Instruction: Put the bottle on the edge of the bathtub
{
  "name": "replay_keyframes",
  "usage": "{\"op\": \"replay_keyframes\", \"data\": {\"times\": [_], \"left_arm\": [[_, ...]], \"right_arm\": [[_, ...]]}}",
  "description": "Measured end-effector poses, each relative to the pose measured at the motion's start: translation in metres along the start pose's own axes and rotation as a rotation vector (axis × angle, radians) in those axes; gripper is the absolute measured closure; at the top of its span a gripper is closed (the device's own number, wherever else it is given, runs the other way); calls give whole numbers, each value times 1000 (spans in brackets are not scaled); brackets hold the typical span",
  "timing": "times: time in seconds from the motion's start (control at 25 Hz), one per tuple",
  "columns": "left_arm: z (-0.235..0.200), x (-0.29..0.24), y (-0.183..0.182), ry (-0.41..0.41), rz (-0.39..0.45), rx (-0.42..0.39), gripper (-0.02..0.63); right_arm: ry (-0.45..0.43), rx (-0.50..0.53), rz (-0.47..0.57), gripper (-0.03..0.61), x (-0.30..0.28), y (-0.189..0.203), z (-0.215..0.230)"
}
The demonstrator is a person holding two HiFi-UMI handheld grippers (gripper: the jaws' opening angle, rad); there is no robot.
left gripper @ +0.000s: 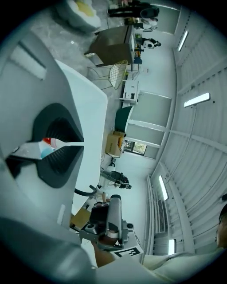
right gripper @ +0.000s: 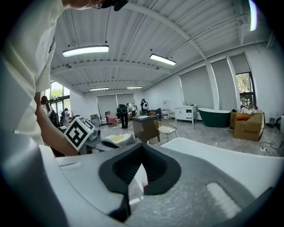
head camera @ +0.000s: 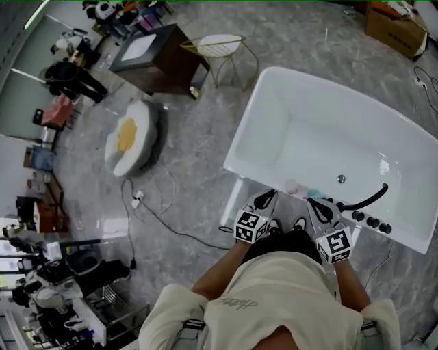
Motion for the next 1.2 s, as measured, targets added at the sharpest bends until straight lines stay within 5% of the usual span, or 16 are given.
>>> {"op": "replay_keyframes", "data": {"times": [0.08,0.72,1.2], "left_arm": [[-6,8,-17,-24,20,-26,597],[-21,55,-175,-133,261,-127,597],[-28,80,-216,-201,347,-238,598]], "right_arm": [[0,16,37,578,-5,-16,5],[51,122,195,578,6,-135,46],[65,219,208,578,12,-162,34]]}}
Point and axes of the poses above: the fingertips, and each gripper's own axes: x backward along the fingers, z to its right, y out of its underside, the point moved 5 cm from there along x, backward along the fingers, and after that the axes turned 5 degrees about -y, right-handed, at the moved point
